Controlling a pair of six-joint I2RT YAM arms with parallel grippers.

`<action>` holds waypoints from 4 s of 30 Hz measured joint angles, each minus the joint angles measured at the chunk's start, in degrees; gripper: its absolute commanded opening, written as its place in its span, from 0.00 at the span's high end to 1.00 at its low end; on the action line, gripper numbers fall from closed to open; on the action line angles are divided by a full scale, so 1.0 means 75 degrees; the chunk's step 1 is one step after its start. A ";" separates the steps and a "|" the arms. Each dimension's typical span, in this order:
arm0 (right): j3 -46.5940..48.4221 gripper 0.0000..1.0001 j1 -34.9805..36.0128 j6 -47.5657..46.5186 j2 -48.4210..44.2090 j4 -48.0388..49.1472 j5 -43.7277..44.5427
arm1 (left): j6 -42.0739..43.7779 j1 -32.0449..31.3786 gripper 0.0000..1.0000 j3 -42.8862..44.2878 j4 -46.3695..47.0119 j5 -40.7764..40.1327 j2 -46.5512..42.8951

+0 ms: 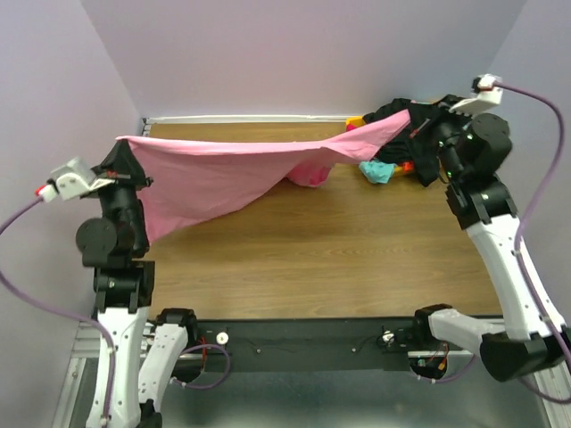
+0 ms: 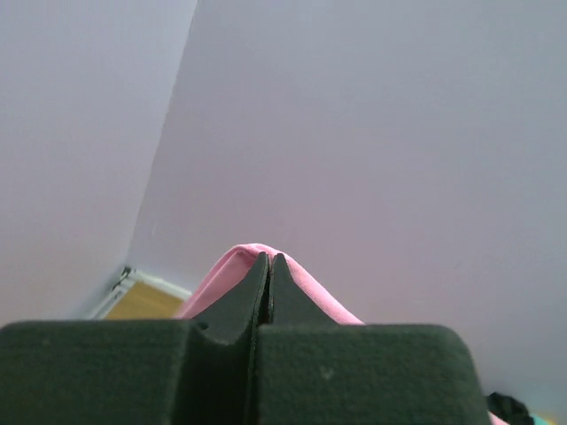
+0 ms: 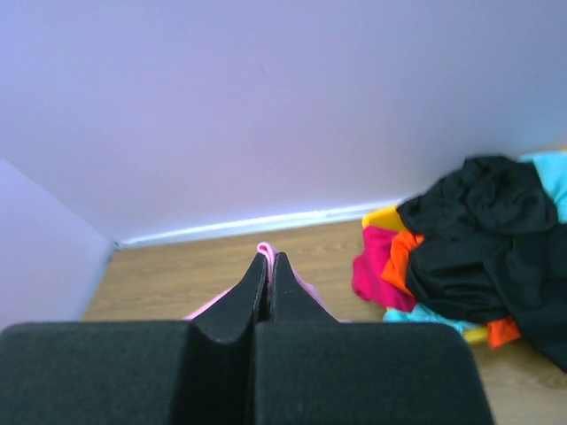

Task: Fold and stack the t-shirts
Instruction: Flatten the tshirt out

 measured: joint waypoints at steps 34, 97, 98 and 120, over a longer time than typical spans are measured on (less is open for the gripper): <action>0.3669 0.99 0.0000 -0.0507 0.3529 -0.0530 -0.0892 | 0.0452 0.0003 1.00 0.1131 -0.0117 0.0659 0.3144; 0.9419 0.00 0.0000 -0.0143 1.0477 0.0233 -0.1912 | 0.0615 0.0446 0.01 0.2859 0.0519 -0.1303 0.7309; 0.9113 0.00 -0.0009 -0.0154 1.0491 0.0239 -0.1909 | 0.0592 0.0449 0.01 0.2914 0.0513 -0.1323 0.7388; 0.0289 0.00 0.0933 -0.0117 0.5829 0.1253 -0.1827 | -0.0227 -0.0268 0.02 0.0259 0.0411 0.0195 0.6583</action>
